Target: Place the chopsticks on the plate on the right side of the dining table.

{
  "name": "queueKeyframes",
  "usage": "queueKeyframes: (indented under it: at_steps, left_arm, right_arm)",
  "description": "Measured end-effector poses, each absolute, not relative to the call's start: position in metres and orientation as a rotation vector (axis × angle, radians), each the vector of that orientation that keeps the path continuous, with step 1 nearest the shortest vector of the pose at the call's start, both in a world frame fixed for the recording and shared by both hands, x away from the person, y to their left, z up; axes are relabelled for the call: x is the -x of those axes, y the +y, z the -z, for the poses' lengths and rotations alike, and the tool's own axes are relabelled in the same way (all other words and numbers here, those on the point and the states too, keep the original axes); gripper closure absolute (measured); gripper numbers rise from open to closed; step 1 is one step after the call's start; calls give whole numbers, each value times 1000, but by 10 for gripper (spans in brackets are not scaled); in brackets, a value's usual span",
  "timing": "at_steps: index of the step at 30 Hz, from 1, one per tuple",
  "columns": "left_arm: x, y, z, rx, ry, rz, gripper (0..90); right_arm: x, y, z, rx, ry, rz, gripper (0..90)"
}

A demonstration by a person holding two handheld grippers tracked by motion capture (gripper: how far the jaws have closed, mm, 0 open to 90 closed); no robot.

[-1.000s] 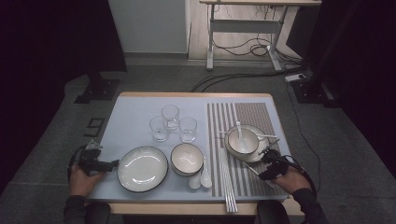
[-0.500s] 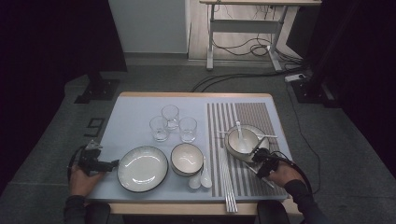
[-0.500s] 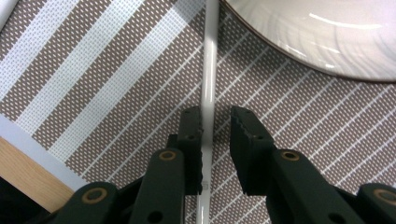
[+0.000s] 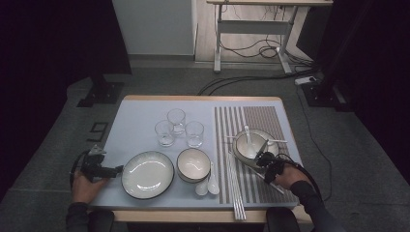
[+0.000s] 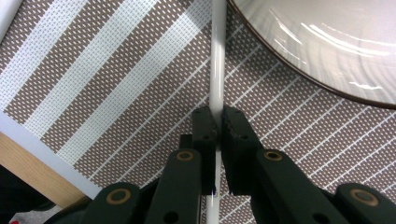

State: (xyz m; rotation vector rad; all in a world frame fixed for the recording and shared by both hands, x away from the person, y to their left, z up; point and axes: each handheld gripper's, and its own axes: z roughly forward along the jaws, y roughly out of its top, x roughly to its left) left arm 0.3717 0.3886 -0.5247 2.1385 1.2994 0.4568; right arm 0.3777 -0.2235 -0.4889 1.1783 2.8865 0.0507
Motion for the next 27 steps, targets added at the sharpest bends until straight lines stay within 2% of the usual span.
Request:
queueKeyframes:
  at_steps: [17,27]
  left_arm:
    - [-372,389,525,-2139,1300,-457,0]
    - [-372,389,525,-2139,1299,-457,0]
  right_arm:
    - [-363,-223,478,-1164,2887,-142,844]
    - [-351,-219,457,-1131,2913,-222,844]
